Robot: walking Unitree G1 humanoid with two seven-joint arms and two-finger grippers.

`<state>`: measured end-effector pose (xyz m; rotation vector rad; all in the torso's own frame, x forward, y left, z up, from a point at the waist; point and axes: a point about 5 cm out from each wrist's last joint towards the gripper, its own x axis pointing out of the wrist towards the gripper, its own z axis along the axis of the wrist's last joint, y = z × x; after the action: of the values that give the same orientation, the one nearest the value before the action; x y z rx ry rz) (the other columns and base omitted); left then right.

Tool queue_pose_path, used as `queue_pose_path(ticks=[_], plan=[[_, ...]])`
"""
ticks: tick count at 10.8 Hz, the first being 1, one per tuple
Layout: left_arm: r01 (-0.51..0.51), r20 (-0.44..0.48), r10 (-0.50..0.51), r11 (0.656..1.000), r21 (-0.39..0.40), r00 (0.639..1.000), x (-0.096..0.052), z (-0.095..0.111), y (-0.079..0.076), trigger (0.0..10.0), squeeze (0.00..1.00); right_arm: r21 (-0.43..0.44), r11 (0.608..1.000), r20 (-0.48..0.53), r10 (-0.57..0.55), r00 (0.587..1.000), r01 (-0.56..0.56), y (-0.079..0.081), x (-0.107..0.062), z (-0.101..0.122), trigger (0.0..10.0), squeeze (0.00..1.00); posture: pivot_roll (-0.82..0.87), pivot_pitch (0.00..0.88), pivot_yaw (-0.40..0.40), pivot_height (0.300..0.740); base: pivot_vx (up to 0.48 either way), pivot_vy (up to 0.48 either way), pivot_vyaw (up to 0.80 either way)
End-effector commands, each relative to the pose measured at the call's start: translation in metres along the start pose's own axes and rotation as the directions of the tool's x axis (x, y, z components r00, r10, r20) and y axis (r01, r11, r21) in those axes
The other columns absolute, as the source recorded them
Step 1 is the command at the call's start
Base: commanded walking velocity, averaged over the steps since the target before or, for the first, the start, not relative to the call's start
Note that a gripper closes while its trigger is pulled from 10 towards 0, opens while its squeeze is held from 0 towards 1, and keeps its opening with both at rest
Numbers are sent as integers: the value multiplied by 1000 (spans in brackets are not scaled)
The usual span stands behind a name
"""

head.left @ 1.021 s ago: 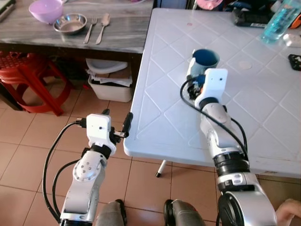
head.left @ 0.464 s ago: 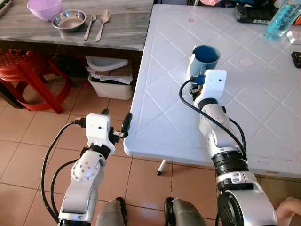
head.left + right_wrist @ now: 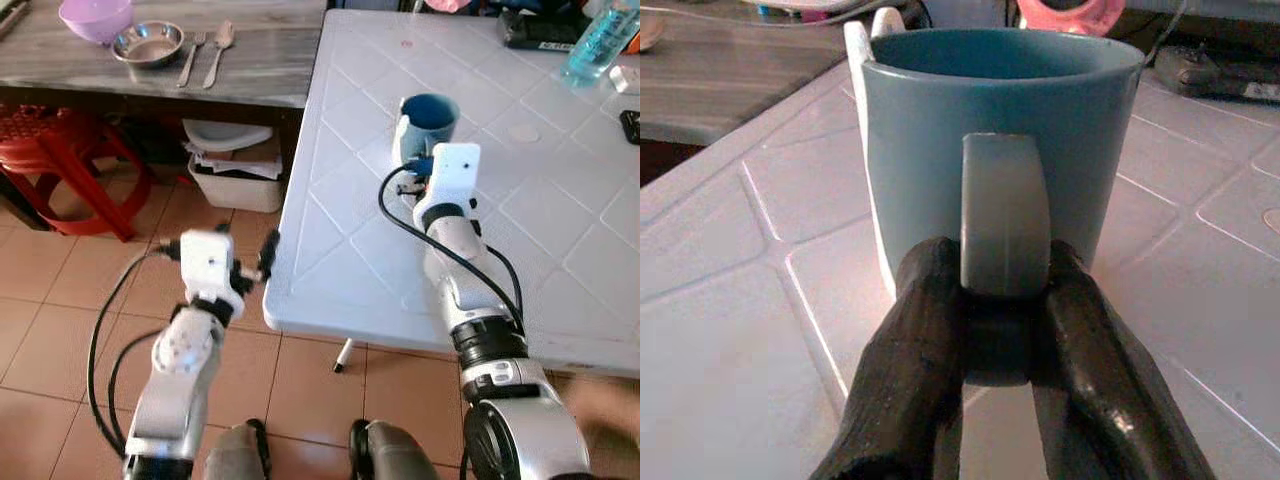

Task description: Setting the table

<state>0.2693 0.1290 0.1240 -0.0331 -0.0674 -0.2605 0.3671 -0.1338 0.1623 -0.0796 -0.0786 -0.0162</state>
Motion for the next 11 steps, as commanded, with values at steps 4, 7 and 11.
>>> queue_pose_path(ticks=[4,7,11], plan=[[-101,22,101,995,21,995,3,3,23,10000,0,-58,997,194,58,979,-47,1,-22,13,0,0,-38,160,23,740,0,119,0],[-91,45,90,995,27,995,8,2,18,10000,0,-63,997,199,51,979,-39,-9,-46,4,3922,0,-54,140,15,740,0,449,0],[-74,61,71,996,53,996,8,6,20,10000,0,-44,999,210,38,977,-29,-8,-45,9,10000,0,-33,137,36,740,239,367,0]])
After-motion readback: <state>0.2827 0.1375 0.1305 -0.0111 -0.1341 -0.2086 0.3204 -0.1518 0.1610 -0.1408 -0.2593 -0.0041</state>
